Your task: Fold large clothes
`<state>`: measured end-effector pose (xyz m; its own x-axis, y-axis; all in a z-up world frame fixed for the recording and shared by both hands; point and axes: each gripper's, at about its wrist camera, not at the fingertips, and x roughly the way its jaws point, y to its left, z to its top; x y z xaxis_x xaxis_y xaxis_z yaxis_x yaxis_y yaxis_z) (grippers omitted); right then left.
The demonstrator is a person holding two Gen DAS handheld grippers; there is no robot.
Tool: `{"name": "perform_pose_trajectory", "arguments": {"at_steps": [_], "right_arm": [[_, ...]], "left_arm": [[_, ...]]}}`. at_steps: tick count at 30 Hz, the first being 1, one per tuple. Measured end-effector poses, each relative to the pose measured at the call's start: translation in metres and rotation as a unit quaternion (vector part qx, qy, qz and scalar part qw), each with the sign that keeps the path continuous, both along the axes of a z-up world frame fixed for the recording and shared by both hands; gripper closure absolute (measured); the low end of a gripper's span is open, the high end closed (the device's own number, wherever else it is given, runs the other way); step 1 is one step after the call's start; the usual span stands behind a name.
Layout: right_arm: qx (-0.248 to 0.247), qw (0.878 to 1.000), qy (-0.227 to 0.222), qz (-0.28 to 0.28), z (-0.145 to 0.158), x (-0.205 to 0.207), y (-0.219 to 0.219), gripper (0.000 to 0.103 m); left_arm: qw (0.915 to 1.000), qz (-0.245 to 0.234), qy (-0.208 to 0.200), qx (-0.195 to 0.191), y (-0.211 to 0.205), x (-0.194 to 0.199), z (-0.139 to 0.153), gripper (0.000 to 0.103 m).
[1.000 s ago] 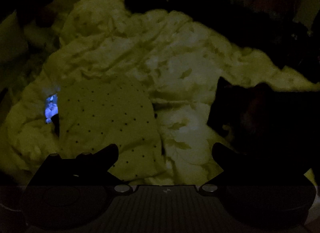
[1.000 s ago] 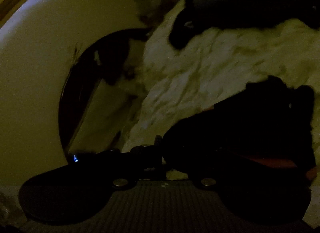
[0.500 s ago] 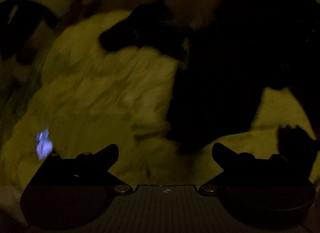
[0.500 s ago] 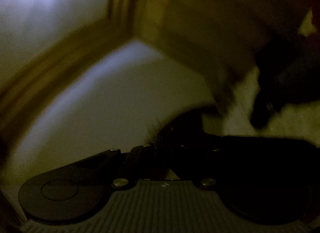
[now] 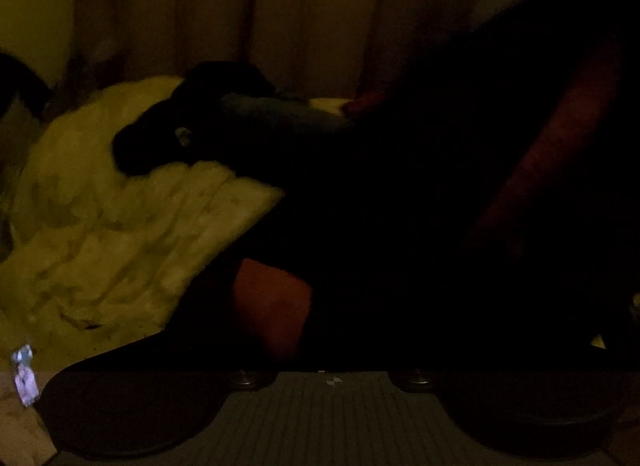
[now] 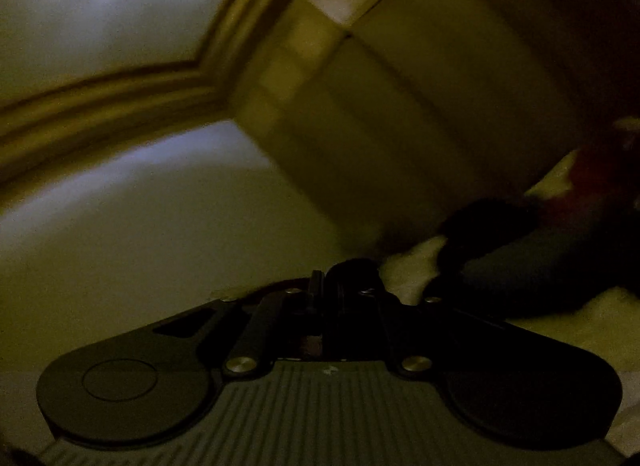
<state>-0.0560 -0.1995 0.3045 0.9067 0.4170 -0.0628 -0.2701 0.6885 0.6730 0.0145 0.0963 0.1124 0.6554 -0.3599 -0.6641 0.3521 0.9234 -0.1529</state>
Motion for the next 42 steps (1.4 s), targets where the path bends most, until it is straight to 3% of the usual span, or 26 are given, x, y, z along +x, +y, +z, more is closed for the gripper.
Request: {"name": "perform_pose_trajectory", "arguments": {"at_steps": [2, 3, 5, 6, 7, 9, 12, 13, 16, 19, 22, 26, 30, 32, 35, 36, 37, 38, 39, 42], "right_arm": [[-0.047, 0.998, 0.026, -0.045, -0.019, 0.033, -0.004, 0.095], [-0.053, 0.996, 0.041, -0.056, -0.032, 0.054, -0.01, 0.094], [-0.067, 0.985, 0.107, -0.12, -0.067, 0.093, -0.02, 0.079], [-0.066, 0.979, 0.143, -0.132, -0.088, 0.11, -0.025, 0.05], [-0.067, 0.97, 0.188, -0.141, -0.111, 0.125, -0.031, 0.035], [-0.067, 0.951, 0.261, -0.15, -0.147, 0.132, -0.038, 0.035], [-0.084, 0.934, 0.323, -0.132, -0.201, 0.115, -0.041, 0.03], [-0.096, 0.923, 0.351, -0.125, -0.22, 0.111, -0.04, 0.03], [-0.094, 0.9, 0.415, -0.096, -0.271, 0.07, -0.045, 0.03], [-0.084, 0.878, 0.465, -0.081, -0.304, 0.049, -0.048, 0.03], [-0.125, 0.876, 0.464, -0.046, -0.319, 0.053, -0.023, 0.031], [-0.255, 0.878, 0.398, 0.068, -0.328, 0.075, 0.034, 0.03], [-0.382, 0.848, 0.342, 0.133, -0.35, 0.106, 0.096, 0.03], [-0.409, 0.832, 0.345, 0.147, -0.375, 0.121, 0.113, 0.032], [-0.429, 0.813, 0.357, 0.166, -0.413, 0.139, 0.127, 0.044], [-0.439, 0.804, 0.362, 0.172, -0.426, 0.141, 0.129, 0.066], [-0.455, 0.792, 0.368, 0.174, -0.435, 0.142, 0.13, 0.092], [-0.465, 0.784, 0.371, 0.177, -0.439, 0.142, 0.13, 0.092], [-0.457, 0.79, 0.37, 0.174, -0.435, 0.141, 0.126, 0.092], [-0.409, 0.827, 0.359, 0.138, -0.396, 0.132, 0.097, 0.093]], "left_arm": [[0.999, 0.034, 0.027, -0.006, 0.001, 0.033, -0.011, 0.048], [0.9974, 0.056, 0.045, -0.001, 0.0, 0.054, -0.023, 0.015], [0.9917, 0.075, 0.101, 0.028, -0.001, 0.088, -0.052, 0.0], [0.9847, 0.097, 0.132, 0.06, -0.003, 0.104, -0.069, 0.0], [0.9766, 0.118, 0.155, 0.092, 0.004, 0.111, -0.084, 0.0], [0.9649, 0.143, 0.169, 0.142, 0.014, 0.115, -0.107, 0.0], [0.9583, 0.149, 0.179, 0.166, 0.043, 0.098, -0.142, 0.0], [0.9514, 0.155, 0.2, 0.175, 0.055, 0.09, -0.157, 0.0], [0.9374, 0.177, 0.241, 0.178, 0.081, 0.076, -0.186, 0.0], [0.9361, 0.178, 0.255, 0.164, 0.079, 0.056, -0.195, 0.0], [0.9424, 0.14, 0.24, 0.187, 0.056, 0.054, -0.203, 0.0], [0.9435, 0.069, 0.178, 0.271, 0.011, 0.047, -0.214, 0.0], [0.9291, 0.072, 0.136, 0.337, -0.014, 0.064, -0.233, 0.0], [0.9271, 0.08, 0.135, 0.341, -0.015, 0.077, -0.243, 0.0], [0.9248, 0.068, 0.14, 0.347, -0.02, 0.098, -0.256, 0.0], [0.9249, 0.055, 0.144, 0.348, -0.02, 0.103, -0.259, 0.032], [0.9236, 0.038, 0.155, 0.348, -0.021, 0.11, -0.259, 0.058], [0.924, 0.03, 0.164, 0.344, -0.021, 0.114, -0.257, 0.061], [0.927, 0.029, 0.165, 0.335, -0.018, 0.122, -0.253, 0.062], [0.9427, 0.066, 0.14, 0.296, -0.002, 0.152, -0.223, 0.063]]}}
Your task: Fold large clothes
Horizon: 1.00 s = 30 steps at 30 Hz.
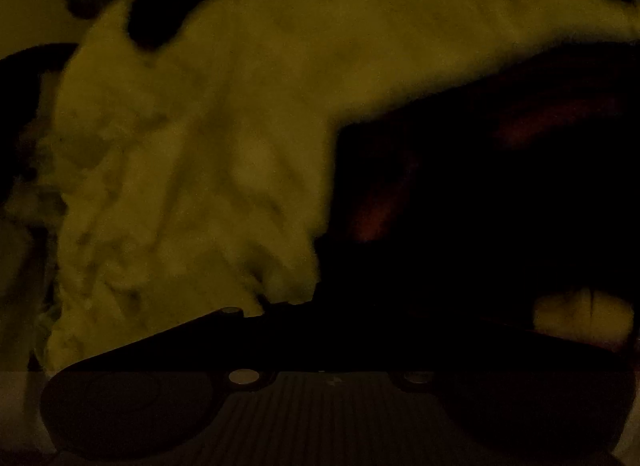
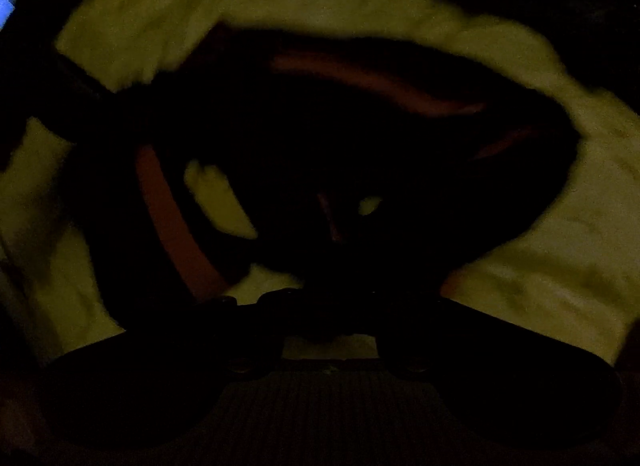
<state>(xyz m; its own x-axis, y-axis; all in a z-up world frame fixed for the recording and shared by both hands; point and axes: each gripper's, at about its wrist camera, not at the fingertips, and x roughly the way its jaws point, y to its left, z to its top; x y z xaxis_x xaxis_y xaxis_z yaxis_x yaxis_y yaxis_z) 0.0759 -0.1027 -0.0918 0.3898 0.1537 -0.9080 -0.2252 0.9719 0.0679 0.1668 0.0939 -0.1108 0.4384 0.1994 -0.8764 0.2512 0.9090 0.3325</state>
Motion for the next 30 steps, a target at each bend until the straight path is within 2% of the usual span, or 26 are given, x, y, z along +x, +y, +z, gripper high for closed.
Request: {"name": "perform_pose_trajectory", "arguments": {"at_steps": [2, 5, 8, 10, 11, 12, 14, 15, 17, 18, 20, 21, 22, 24, 25, 27, 30], "right_arm": [[0.015, 0.999, -0.02, -0.044, 0.029, -0.009, -0.028, 0.093], [0.024, 0.991, -0.045, -0.126, 0.059, -0.023, -0.081, 0.093], [0.015, 0.972, -0.061, -0.225, 0.076, -0.038, -0.139, 0.093], [0.021, 0.952, -0.07, -0.297, 0.082, -0.049, -0.173, 0.093], [0.033, 0.939, -0.074, -0.335, 0.084, -0.056, -0.19, 0.093], [0.038, 0.928, -0.076, -0.363, 0.084, -0.061, -0.201, 0.093], [0.052, 0.903, -0.069, -0.42, 0.084, -0.071, -0.218, 0.092], [0.066, 0.888, -0.049, -0.453, 0.079, -0.074, -0.224, 0.089], [0.107, 0.871, -0.019, -0.479, 0.066, -0.074, -0.224, 0.088], [0.122, 0.867, -0.017, -0.483, 0.062, -0.077, -0.22, 0.086], [0.127, 0.872, -0.013, -0.473, 0.059, -0.079, -0.21, 0.072], [0.113, 0.881, -0.011, -0.46, 0.058, -0.077, -0.204, 0.061], [0.096, 0.888, -0.011, -0.45, 0.059, -0.075, -0.2, 0.055], [0.079, 0.895, -0.016, -0.439, 0.063, -0.076, -0.191, 0.049], [0.081, 0.895, -0.019, -0.439, 0.065, -0.076, -0.188, 0.042], [0.084, 0.896, -0.019, -0.436, 0.066, -0.07, -0.184, 0.038], [0.082, 0.904, -0.026, -0.419, 0.069, -0.063, -0.177, 0.038]], "left_arm": [[0.9982, 0.033, -0.033, -0.039, 0.011, 0.031, 0.03, 0.063], [0.9915, 0.073, -0.093, -0.054, 0.022, 0.076, 0.07, 0.062], [0.9818, 0.116, -0.13, -0.076, 0.038, 0.109, 0.1, 0.06], [0.9769, 0.141, -0.136, -0.084, 0.049, 0.123, 0.108, 0.057], [0.9755, 0.152, -0.135, -0.083, 0.052, 0.127, 0.109, 0.047], [0.9744, 0.163, -0.13, -0.085, 0.057, 0.128, 0.107, 0.003], [0.9763, 0.183, -0.095, -0.067, 0.064, 0.125, 0.092, 0.0], [0.9803, 0.171, -0.084, -0.051, 0.065, 0.119, 0.084, 0.0], [0.9874, 0.137, -0.073, -0.034, 0.065, 0.098, 0.073, 0.0], [0.9909, 0.119, -0.056, -0.028, 0.065, 0.086, 0.063, 0.0], [0.9947, 0.098, -0.026, -0.021, 0.064, 0.059, 0.046, 0.0], [0.9952, 0.093, -0.015, -0.024, 0.065, 0.043, 0.039, 0.0], [0.995, 0.095, -0.005, -0.031, 0.065, 0.025, 0.034, 0.0], [0.9931, 0.099, 0.02, -0.06, 0.063, -0.004, 0.025, 0.0], [0.9909, 0.095, 0.038, -0.087, 0.059, -0.021, 0.021, 0.0], [0.9883, 0.084, 0.057, -0.114, 0.048, -0.045, 0.012, 0.0], [0.993, 0.042, 0.061, -0.092, 0.017, -0.07, -0.004, 0.0]]}}
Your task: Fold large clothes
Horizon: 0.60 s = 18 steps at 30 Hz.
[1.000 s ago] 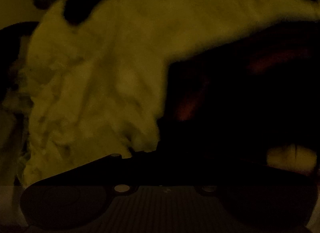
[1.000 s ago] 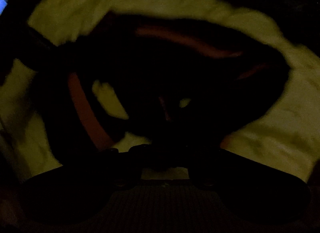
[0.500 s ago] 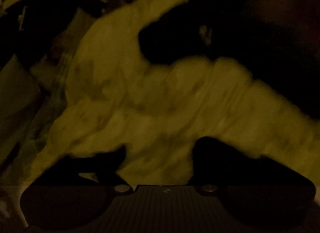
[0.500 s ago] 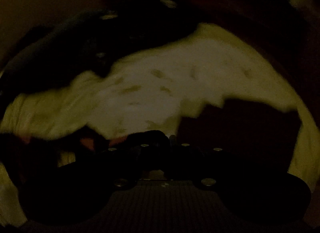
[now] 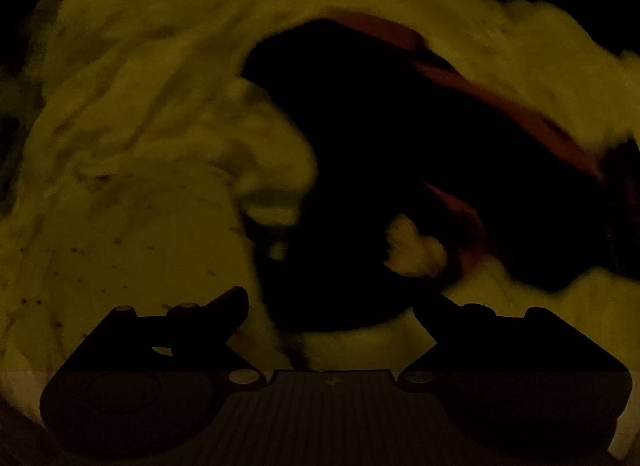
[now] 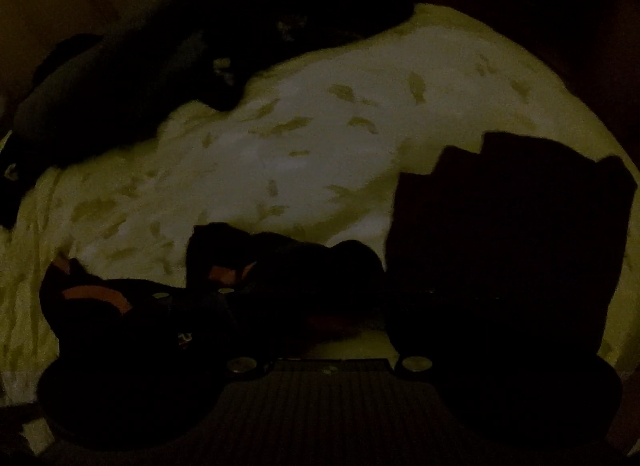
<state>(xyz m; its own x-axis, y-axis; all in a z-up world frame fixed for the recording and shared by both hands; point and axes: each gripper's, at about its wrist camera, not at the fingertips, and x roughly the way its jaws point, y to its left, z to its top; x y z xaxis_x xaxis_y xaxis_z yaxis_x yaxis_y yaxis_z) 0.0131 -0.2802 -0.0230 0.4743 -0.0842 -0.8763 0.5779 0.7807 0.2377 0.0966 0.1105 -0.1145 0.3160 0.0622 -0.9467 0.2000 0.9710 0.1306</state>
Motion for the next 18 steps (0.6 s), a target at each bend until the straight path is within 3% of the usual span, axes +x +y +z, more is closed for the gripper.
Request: {"name": "perform_pose_trajectory", "arguments": {"at_steps": [2, 4, 6, 8, 9, 10, 11, 12, 14, 18], "right_arm": [[0.003, 1.0, 0.002, 0.011, 0.0, 0.002, 0.004, 0.036], [0.006, 1.0, 0.007, 0.023, -0.001, 0.004, 0.008, 0.035], [0.006, 0.999, 0.01, 0.031, -0.002, 0.004, 0.013, 0.035], [0.014, 0.999, 0.014, 0.035, -0.004, 0.002, 0.016, 0.035], [0.017, 0.999, 0.014, 0.037, -0.004, 0.001, 0.018, 0.035], [0.018, 0.999, 0.015, 0.039, -0.004, 0.0, 0.019, 0.035], [0.019, 0.999, 0.016, 0.039, -0.004, -0.002, 0.02, 0.035], [0.021, 0.999, 0.016, 0.04, -0.004, -0.003, 0.02, 0.035], [0.021, 0.999, 0.018, 0.041, -0.005, -0.006, 0.019, 0.035], [0.02, 0.999, 0.02, 0.043, -0.005, -0.007, 0.013, 0.042]], "left_arm": [[0.998, -0.054, -0.015, 0.03, -0.025, -0.008, -0.007, 0.0], [0.9894, -0.114, -0.039, 0.081, -0.049, -0.014, -0.016, 0.0], [0.9802, -0.133, -0.059, 0.134, -0.061, -0.012, -0.027, 0.0], [0.9806, -0.119, -0.053, 0.147, -0.059, 0.001, -0.034, 0.0], [0.9854, -0.105, -0.043, 0.127, -0.053, 0.008, -0.034, 0.0], [0.9914, -0.088, -0.031, 0.091, -0.045, 0.016, -0.03, 0.008], [0.9958, -0.069, -0.02, 0.057, -0.037, 0.022, -0.024, 0.042], [0.9982, -0.046, -0.016, 0.033, -0.028, 0.027, -0.015, 0.045], [0.9991, -0.02, -0.036, 0.015, -0.013, 0.03, 0.007, 0.06], [0.9968, 0.034, -0.068, -0.027, 0.035, 0.036, 0.049, 0.061]]}}
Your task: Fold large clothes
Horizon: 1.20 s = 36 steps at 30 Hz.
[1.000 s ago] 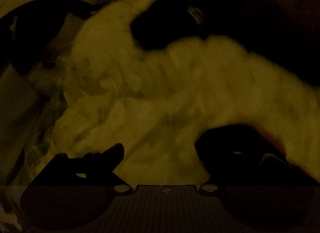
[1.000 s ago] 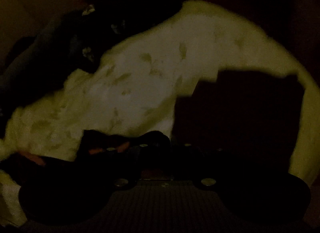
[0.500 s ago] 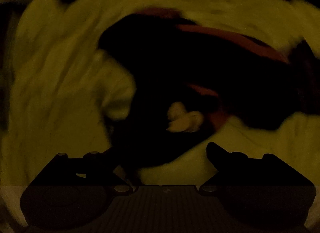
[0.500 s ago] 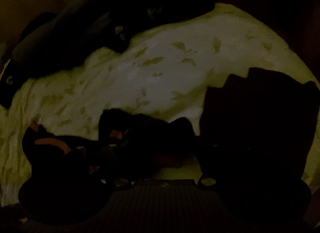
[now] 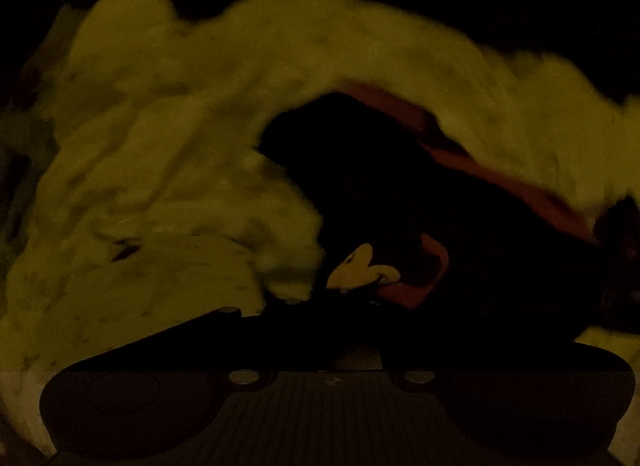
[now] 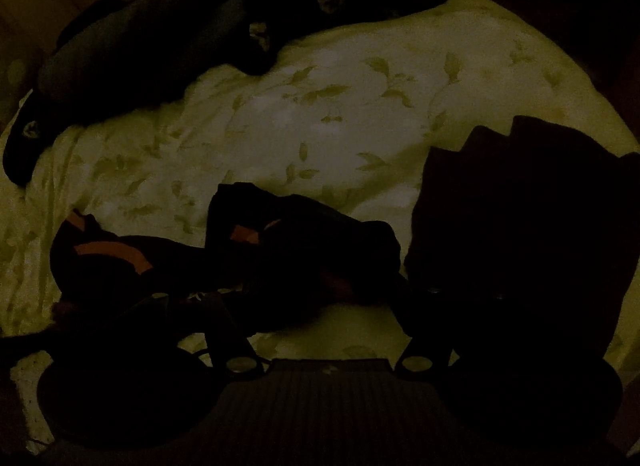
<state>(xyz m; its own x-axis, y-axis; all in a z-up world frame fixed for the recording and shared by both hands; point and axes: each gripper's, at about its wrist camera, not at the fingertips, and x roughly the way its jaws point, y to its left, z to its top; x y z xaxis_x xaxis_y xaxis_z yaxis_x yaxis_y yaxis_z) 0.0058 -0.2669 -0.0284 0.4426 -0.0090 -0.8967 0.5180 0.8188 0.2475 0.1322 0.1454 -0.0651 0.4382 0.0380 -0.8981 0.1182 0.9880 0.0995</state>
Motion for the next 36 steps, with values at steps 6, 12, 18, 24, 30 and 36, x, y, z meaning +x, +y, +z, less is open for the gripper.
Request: {"name": "perform_pose_trajectory", "arguments": {"at_steps": [6, 12, 18, 24, 30, 36], "right_arm": [[0.002, 1.0, -0.014, -0.014, 0.002, 0.003, -0.01, 0.057], [-0.004, 0.997, -0.034, -0.065, 0.012, 0.009, -0.028, 0.039], [-0.019, 0.995, -0.041, -0.091, 0.022, 0.007, -0.042, 0.036], [-0.025, 0.998, -0.063, -0.015, 0.03, 0.014, -0.027, 0.03], [-0.043, 0.996, -0.07, 0.029, 0.031, 0.023, -0.008, 0.03], [-0.031, 0.997, -0.052, 0.051, 0.018, 0.016, 0.003, 0.026]], "left_arm": [[0.9862, 0.131, -0.071, 0.071, 0.091, 0.024, 0.039, 0.062], [0.9696, 0.211, -0.059, 0.109, 0.143, 0.045, 0.05, 0.0], [0.9872, 0.127, -0.039, 0.089, 0.094, 0.013, 0.025, 0.0], [0.9973, -0.014, -0.031, 0.065, 0.008, -0.01, -0.001, 0.0], [0.972, -0.215, -0.063, 0.071, -0.085, -0.036, -0.011, 0.0], [0.9028, -0.388, -0.115, 0.146, -0.163, -0.067, -0.033, 0.0]]}}
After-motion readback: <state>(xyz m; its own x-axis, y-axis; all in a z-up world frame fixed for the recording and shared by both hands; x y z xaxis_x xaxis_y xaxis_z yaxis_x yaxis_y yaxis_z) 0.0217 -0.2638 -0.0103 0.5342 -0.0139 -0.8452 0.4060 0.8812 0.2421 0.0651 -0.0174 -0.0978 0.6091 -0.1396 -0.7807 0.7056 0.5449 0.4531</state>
